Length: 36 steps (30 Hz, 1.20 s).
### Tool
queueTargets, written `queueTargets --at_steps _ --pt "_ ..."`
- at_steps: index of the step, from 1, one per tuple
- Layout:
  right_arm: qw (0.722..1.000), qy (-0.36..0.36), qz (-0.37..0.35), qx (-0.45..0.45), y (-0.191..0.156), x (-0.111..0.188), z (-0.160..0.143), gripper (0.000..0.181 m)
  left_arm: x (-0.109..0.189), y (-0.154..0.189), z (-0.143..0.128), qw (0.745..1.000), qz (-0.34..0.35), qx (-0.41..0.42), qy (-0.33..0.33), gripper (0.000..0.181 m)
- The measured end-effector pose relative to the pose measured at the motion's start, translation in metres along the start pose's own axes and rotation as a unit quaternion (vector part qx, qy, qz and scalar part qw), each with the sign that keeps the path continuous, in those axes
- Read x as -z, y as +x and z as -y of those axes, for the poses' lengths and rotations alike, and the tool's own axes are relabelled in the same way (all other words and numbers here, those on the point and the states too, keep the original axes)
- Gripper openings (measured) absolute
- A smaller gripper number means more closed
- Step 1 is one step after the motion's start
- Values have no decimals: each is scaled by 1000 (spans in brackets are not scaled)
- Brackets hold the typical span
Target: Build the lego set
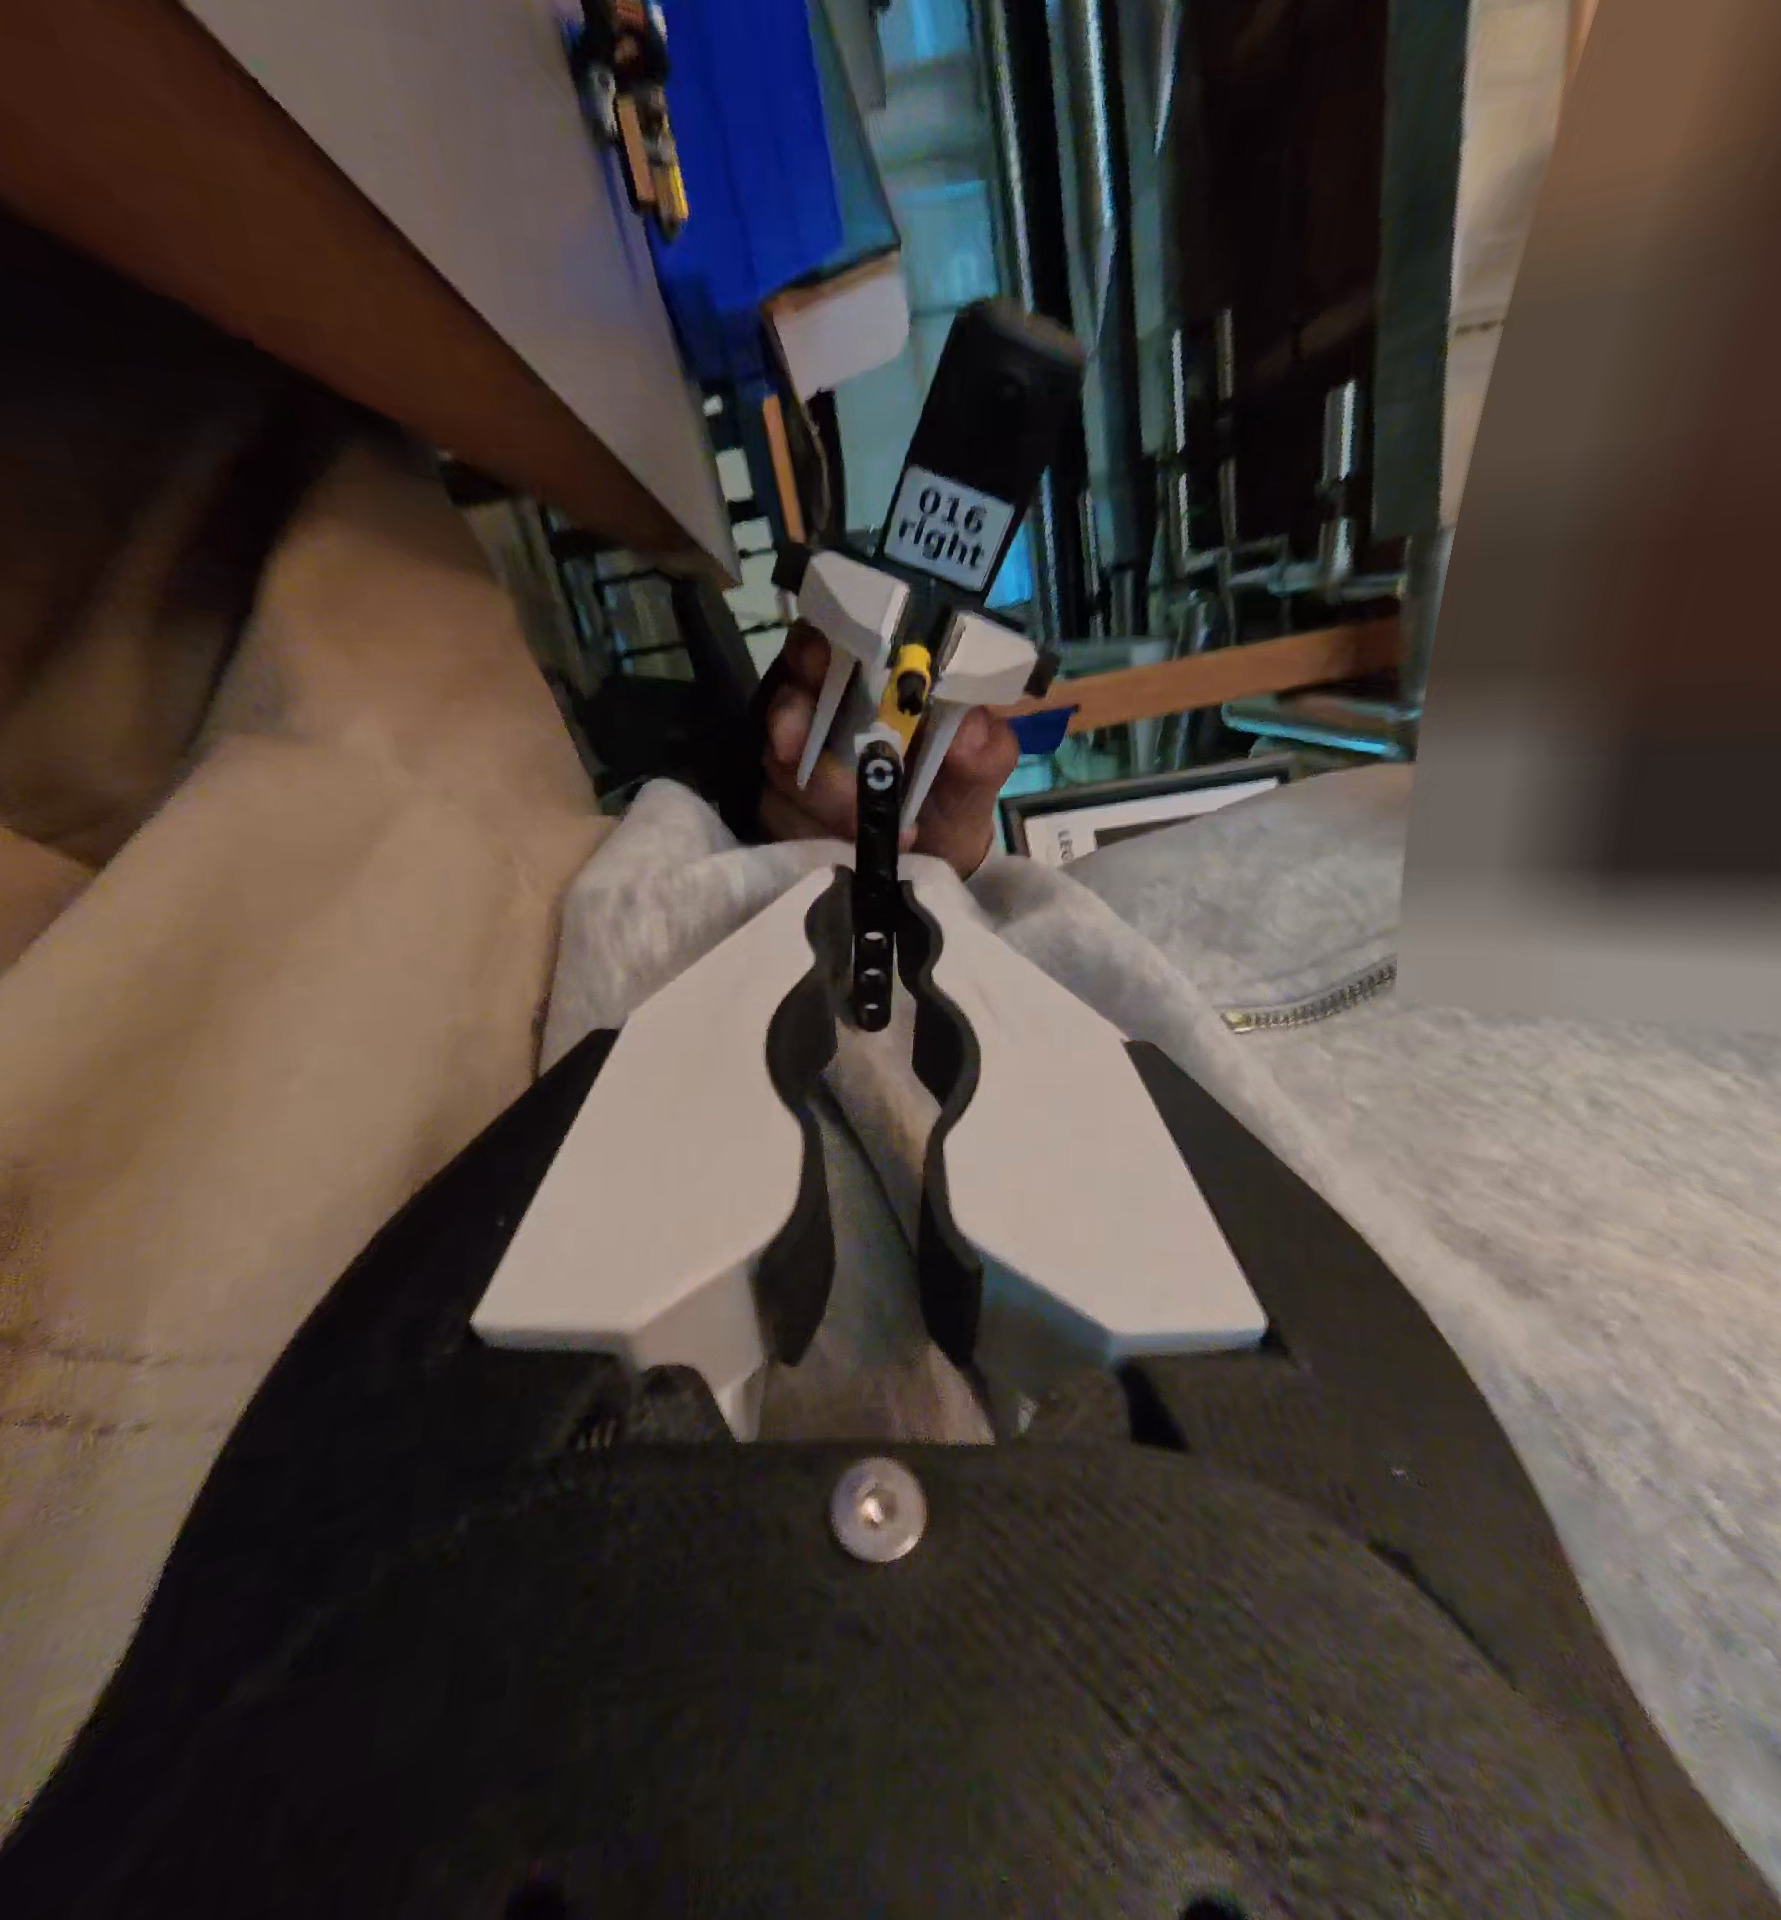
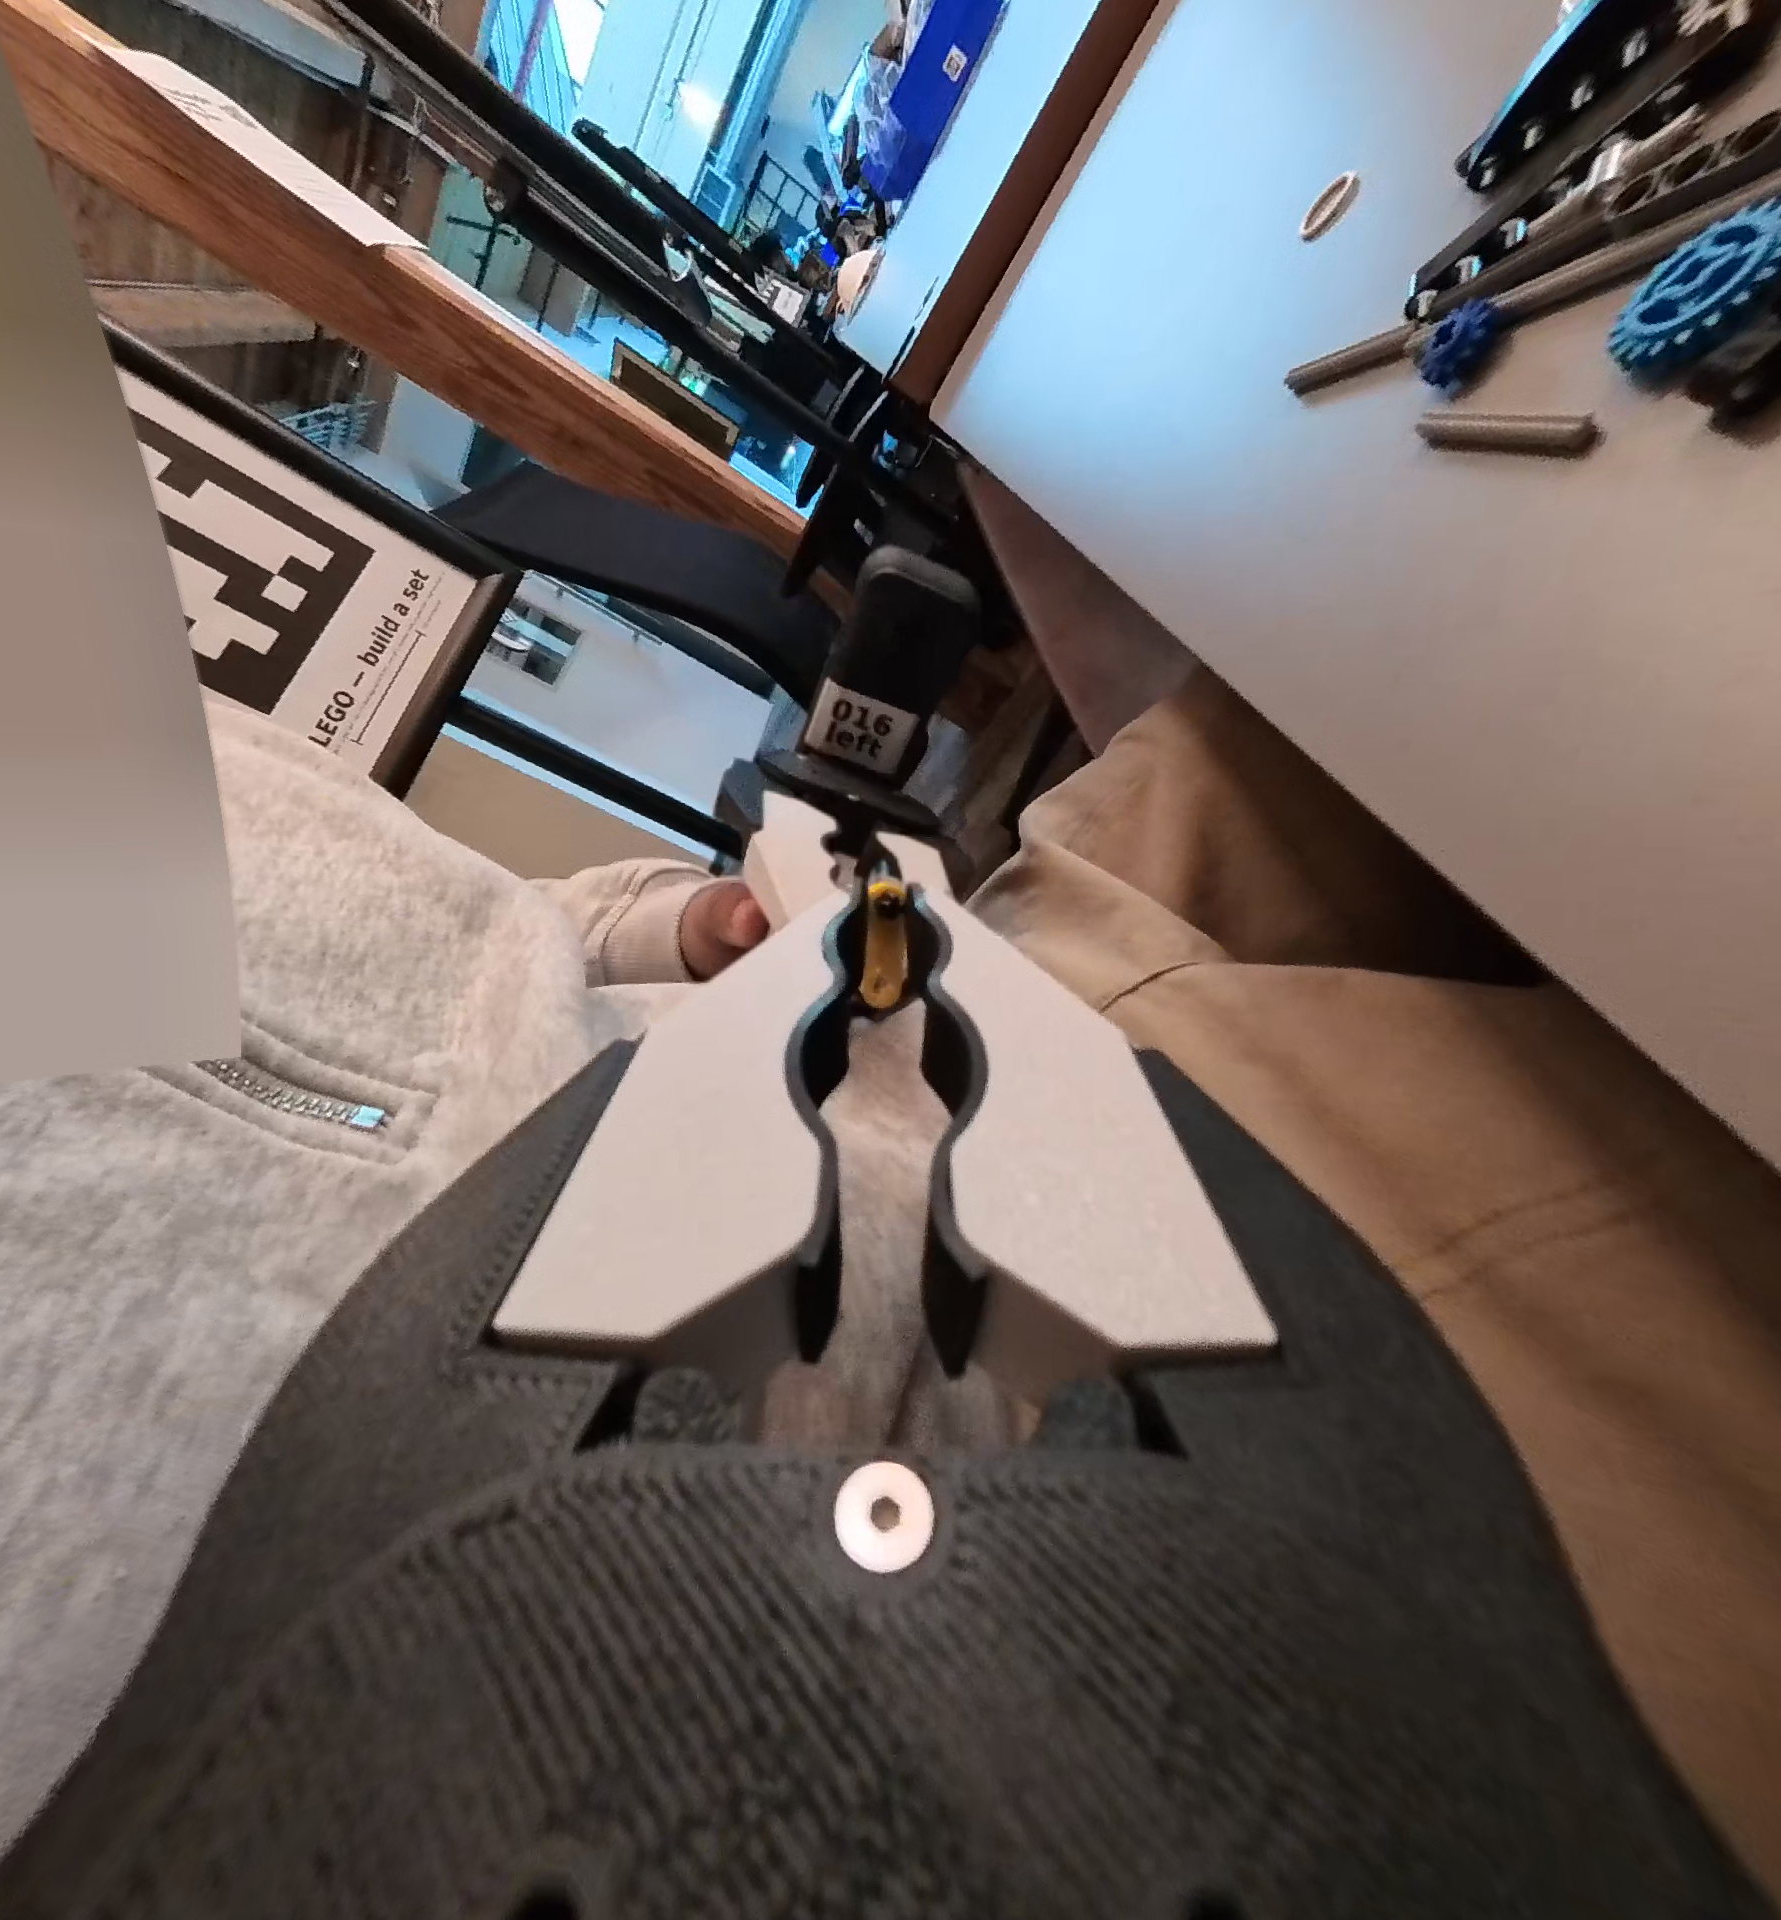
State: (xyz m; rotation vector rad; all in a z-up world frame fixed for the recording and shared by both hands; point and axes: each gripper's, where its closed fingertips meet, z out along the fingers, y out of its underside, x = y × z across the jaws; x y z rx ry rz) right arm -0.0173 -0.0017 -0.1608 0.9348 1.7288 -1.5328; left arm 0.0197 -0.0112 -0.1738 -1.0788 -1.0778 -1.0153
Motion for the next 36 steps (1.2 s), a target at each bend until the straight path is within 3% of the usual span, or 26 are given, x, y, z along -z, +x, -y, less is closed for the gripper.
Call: queueTargets --at_steps 13,36 --pt "1000 -21 2 -3 3 -1 -8 5 8 0 -19 996 44 -17 -77 7" --pt "997 -71 21 0 -6 -9 -27 5 17 2 -28 993 50 -49 -100 6"
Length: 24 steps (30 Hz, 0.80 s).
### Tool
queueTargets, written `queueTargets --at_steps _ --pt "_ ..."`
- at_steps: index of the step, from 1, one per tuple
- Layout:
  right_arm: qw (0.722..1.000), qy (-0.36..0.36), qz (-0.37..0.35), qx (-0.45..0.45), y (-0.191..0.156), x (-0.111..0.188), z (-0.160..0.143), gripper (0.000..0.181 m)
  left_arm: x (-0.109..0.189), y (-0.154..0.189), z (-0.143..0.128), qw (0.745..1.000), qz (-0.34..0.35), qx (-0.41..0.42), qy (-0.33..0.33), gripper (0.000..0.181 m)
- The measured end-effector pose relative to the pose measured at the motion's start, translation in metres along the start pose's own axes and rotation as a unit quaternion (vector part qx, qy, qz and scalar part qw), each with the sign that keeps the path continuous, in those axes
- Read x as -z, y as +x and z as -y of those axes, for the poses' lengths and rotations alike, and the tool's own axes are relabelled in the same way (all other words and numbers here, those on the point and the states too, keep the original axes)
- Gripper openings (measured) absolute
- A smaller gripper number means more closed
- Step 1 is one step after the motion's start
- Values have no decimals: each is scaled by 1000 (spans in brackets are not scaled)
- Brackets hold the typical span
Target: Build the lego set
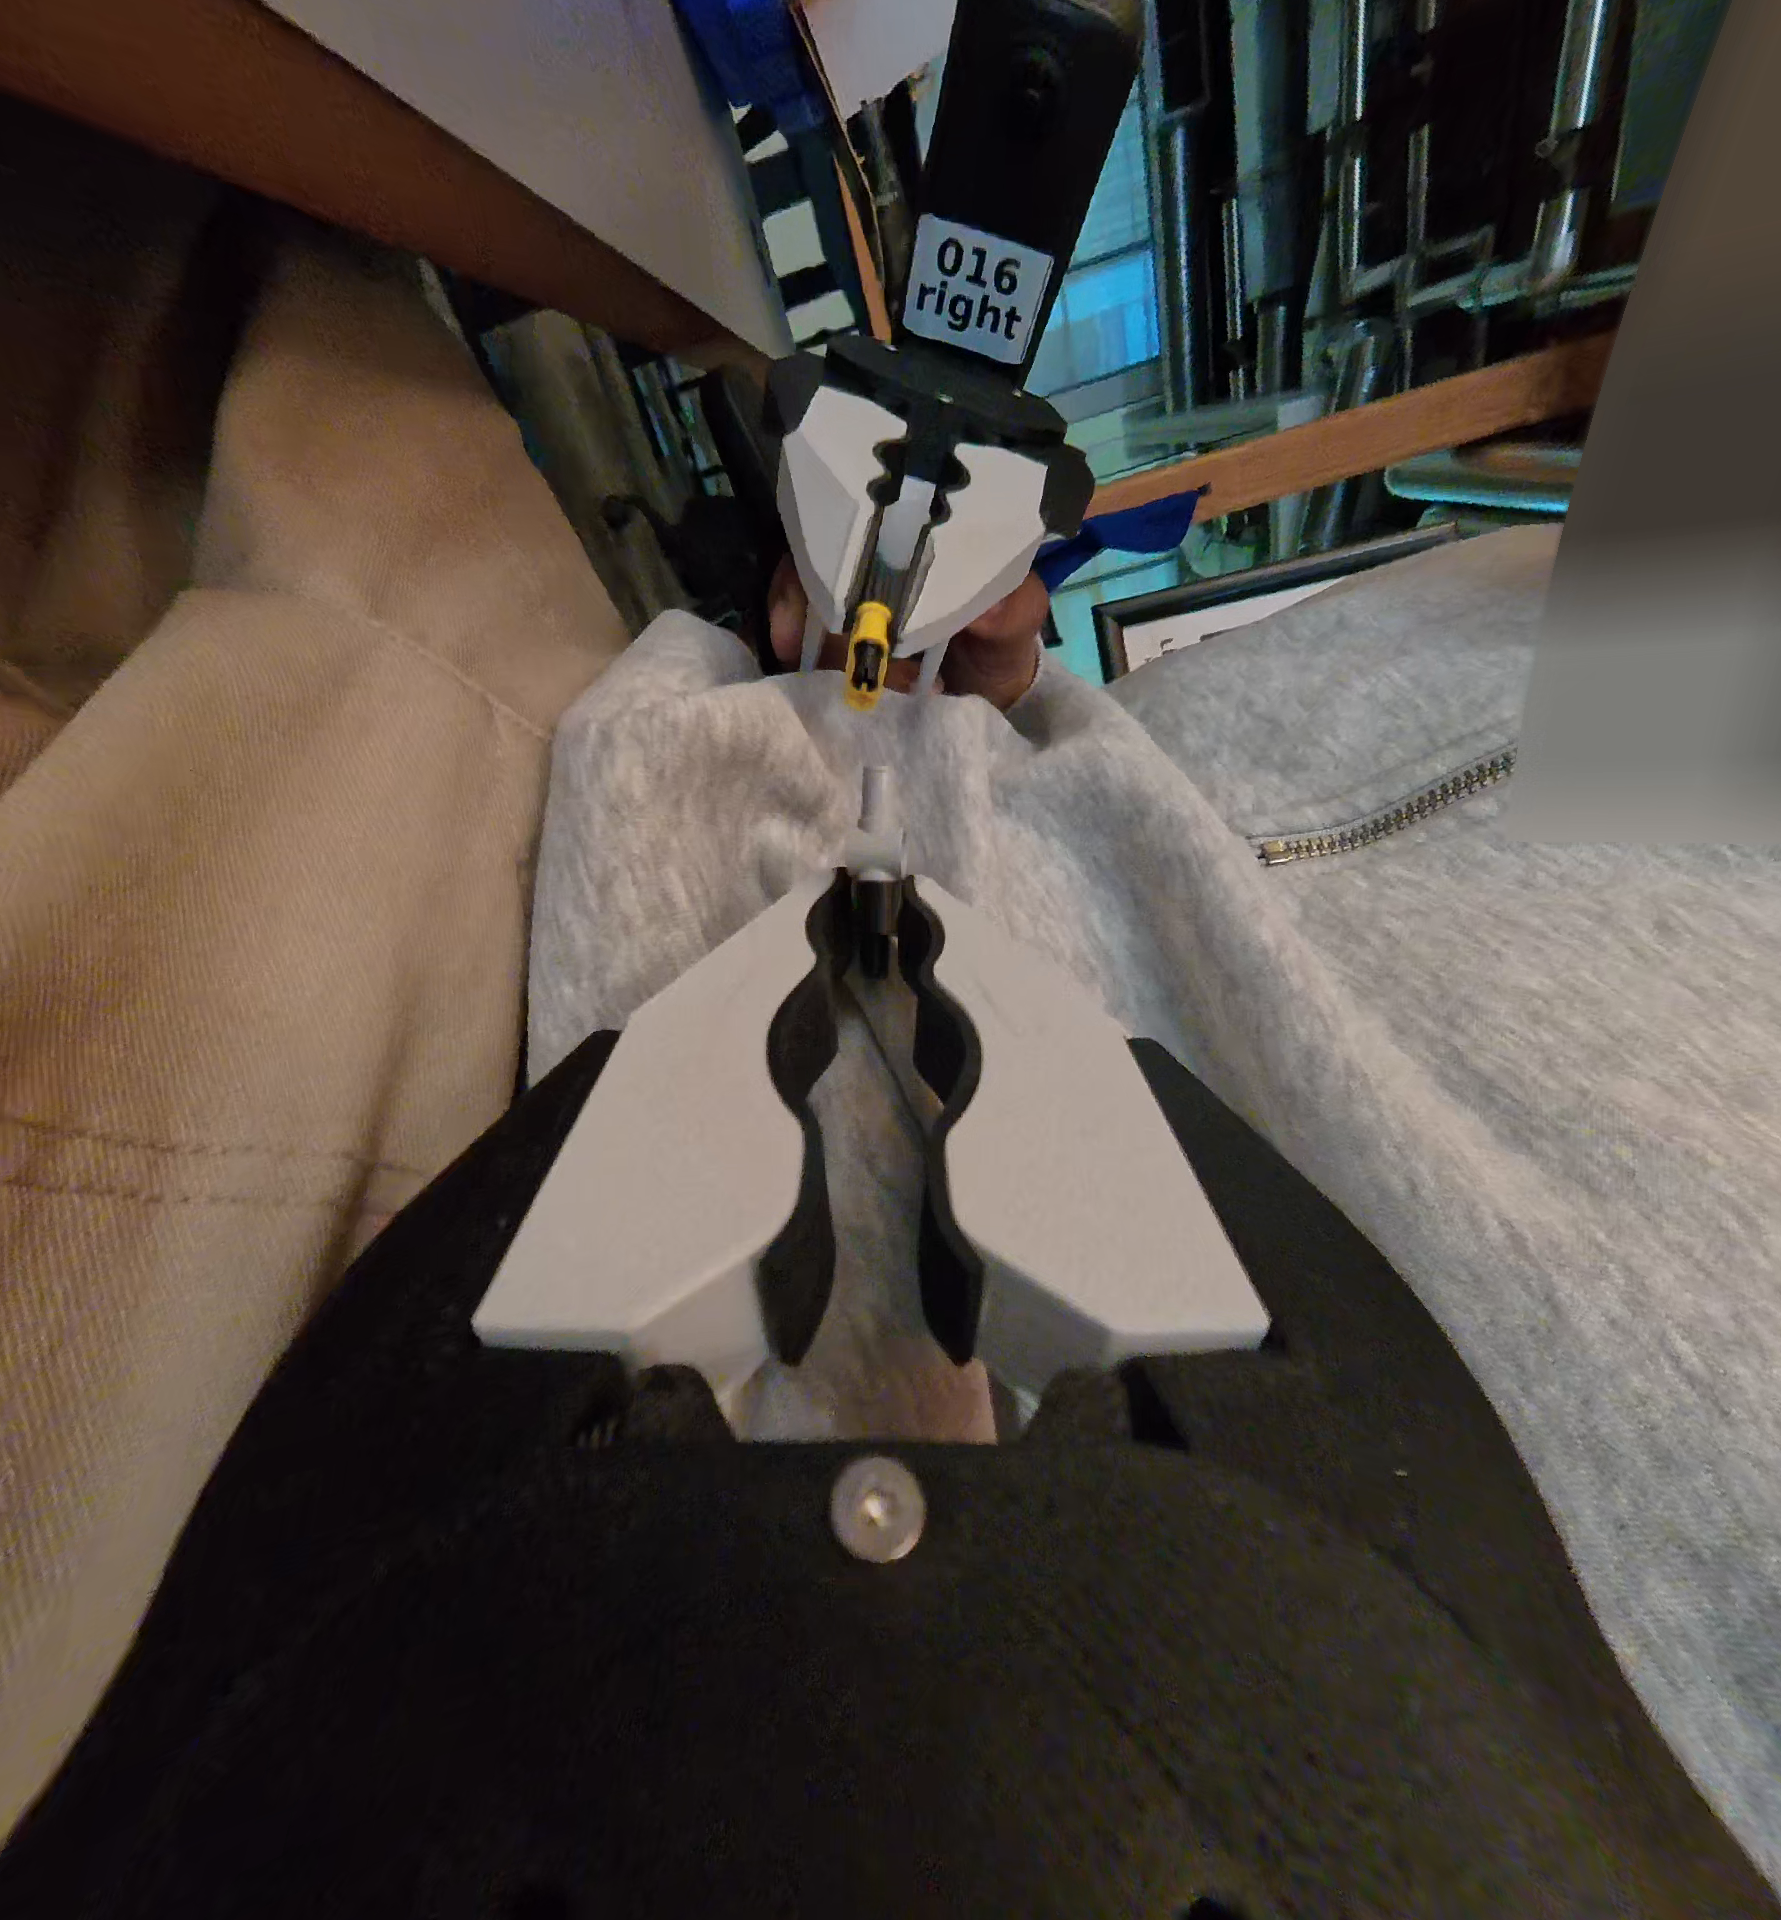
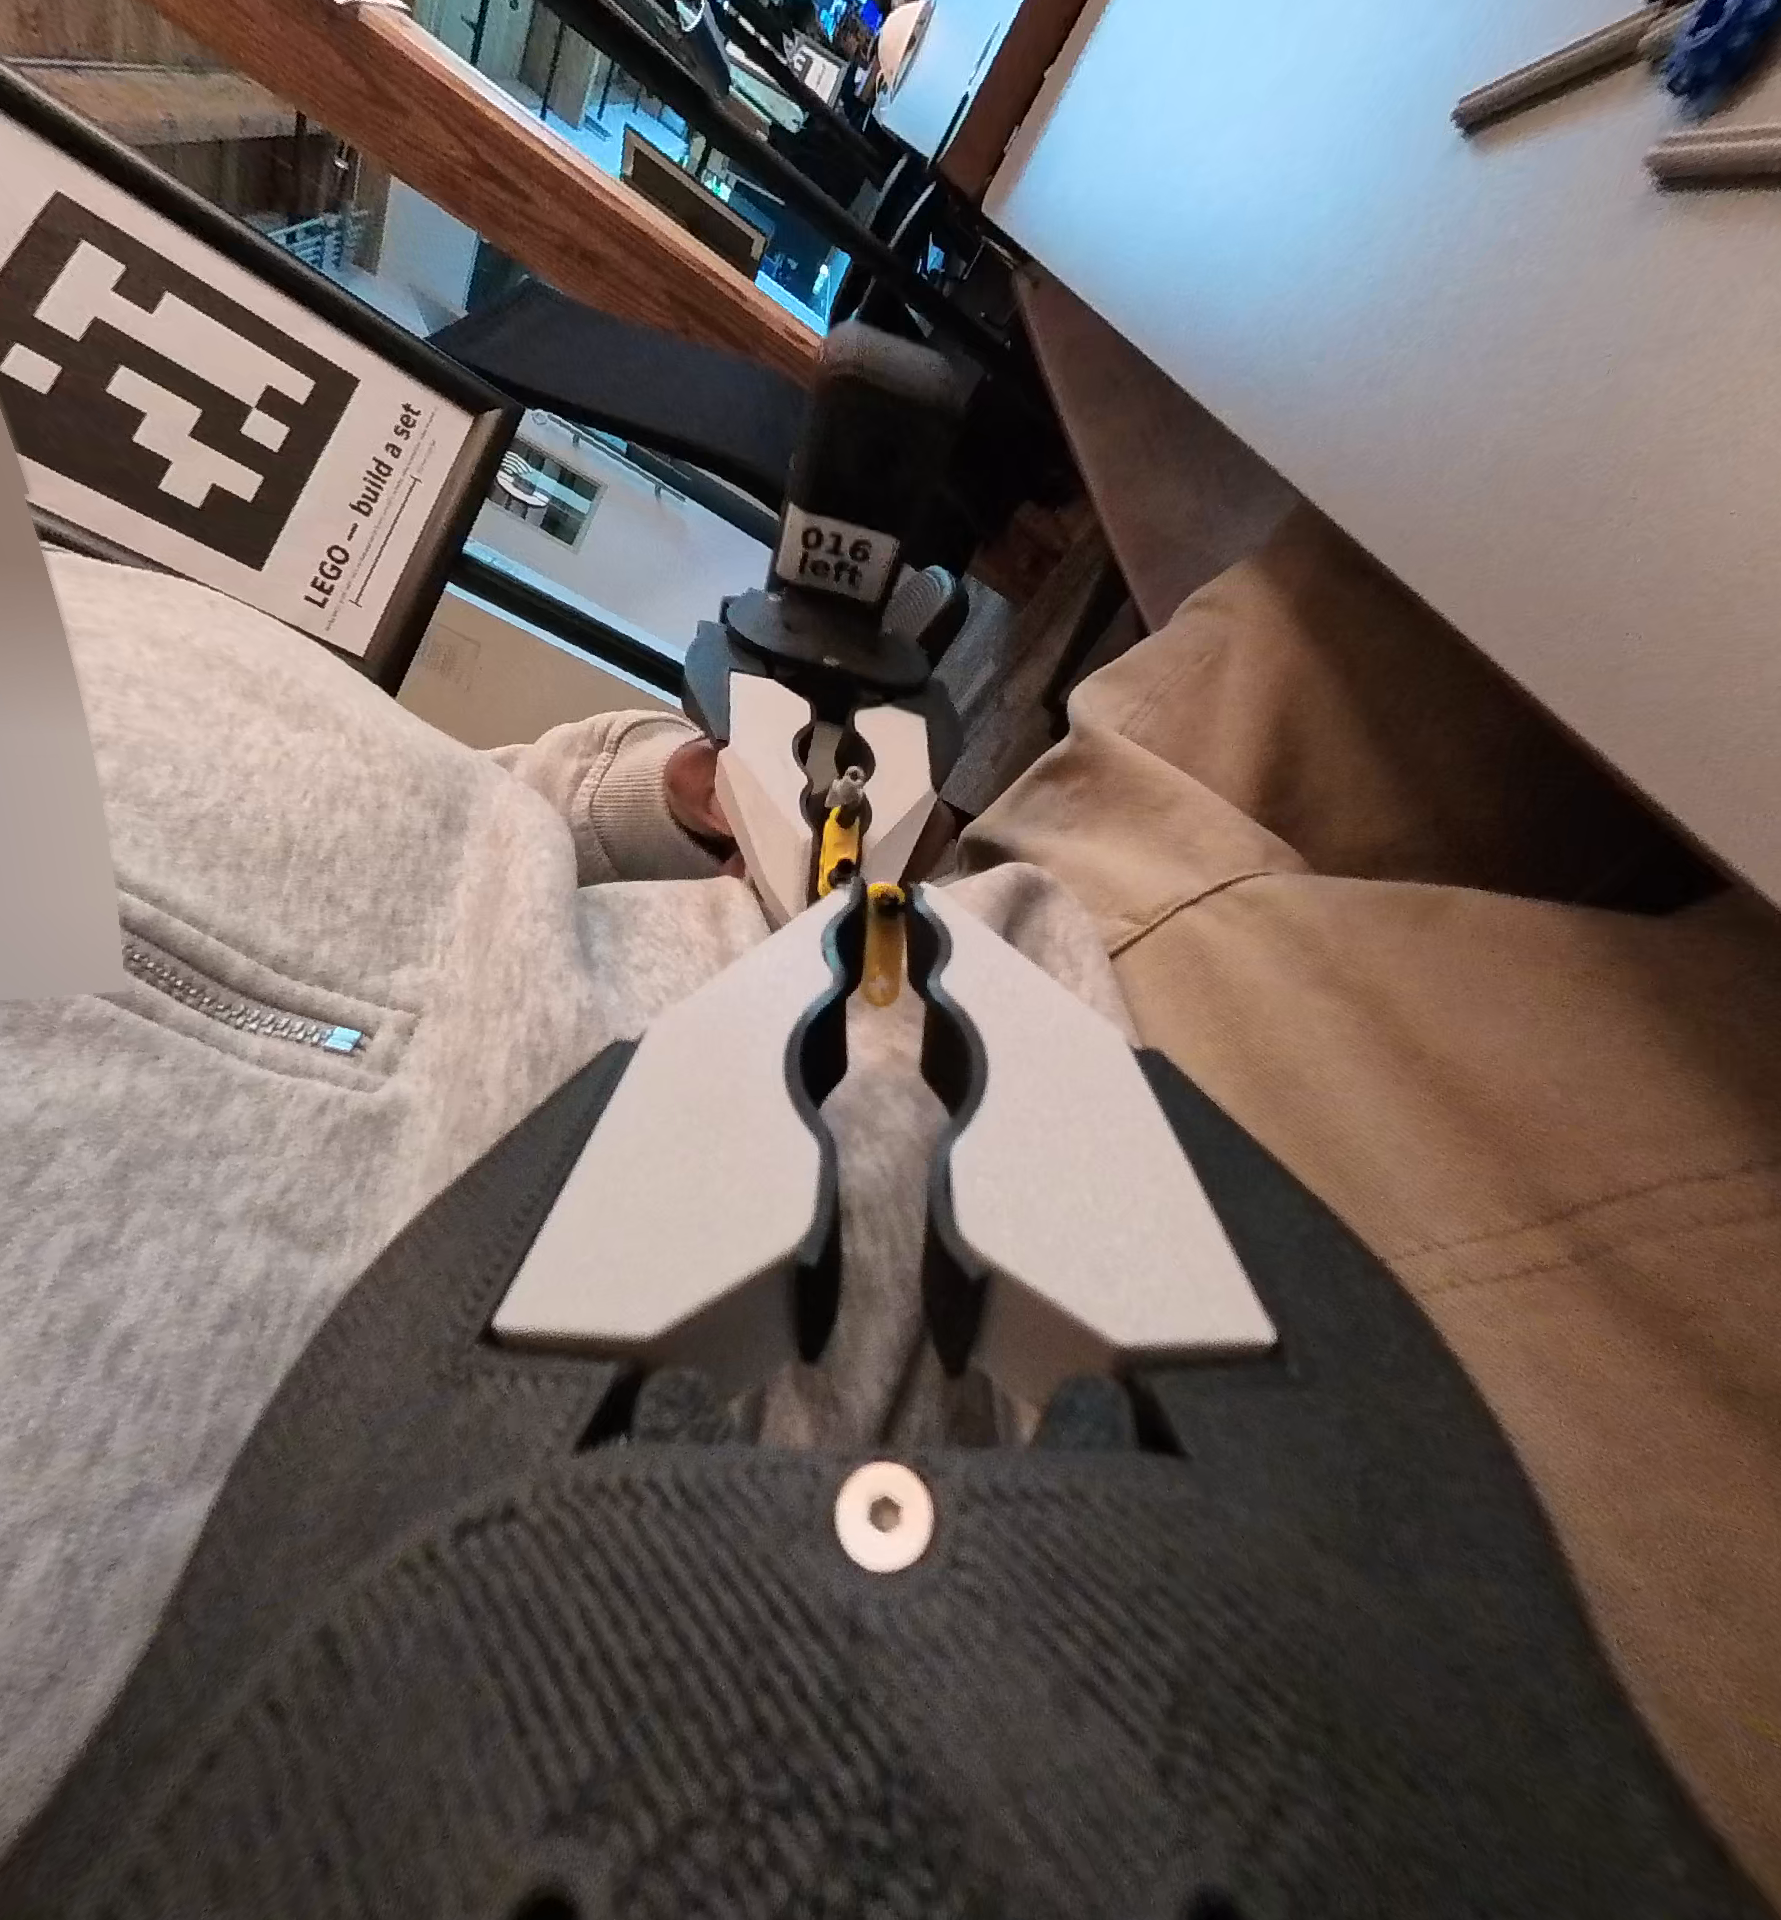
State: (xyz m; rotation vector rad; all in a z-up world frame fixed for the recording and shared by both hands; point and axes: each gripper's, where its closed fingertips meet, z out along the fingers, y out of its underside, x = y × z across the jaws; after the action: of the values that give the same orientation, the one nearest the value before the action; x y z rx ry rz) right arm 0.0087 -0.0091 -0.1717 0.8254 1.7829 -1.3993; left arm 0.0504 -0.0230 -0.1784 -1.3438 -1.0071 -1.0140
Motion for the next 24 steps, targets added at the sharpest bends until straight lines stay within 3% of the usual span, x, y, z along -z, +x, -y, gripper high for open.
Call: queueTargets --at_steps 12,24 --pt "998 -15 4 63 -12 0 1 5 -15 7 23 998 -19 -63 18 7" --pt "994 -86 -1 61 -12 3 -16 5 -27 4 13 998 -24 -63 -8 8"
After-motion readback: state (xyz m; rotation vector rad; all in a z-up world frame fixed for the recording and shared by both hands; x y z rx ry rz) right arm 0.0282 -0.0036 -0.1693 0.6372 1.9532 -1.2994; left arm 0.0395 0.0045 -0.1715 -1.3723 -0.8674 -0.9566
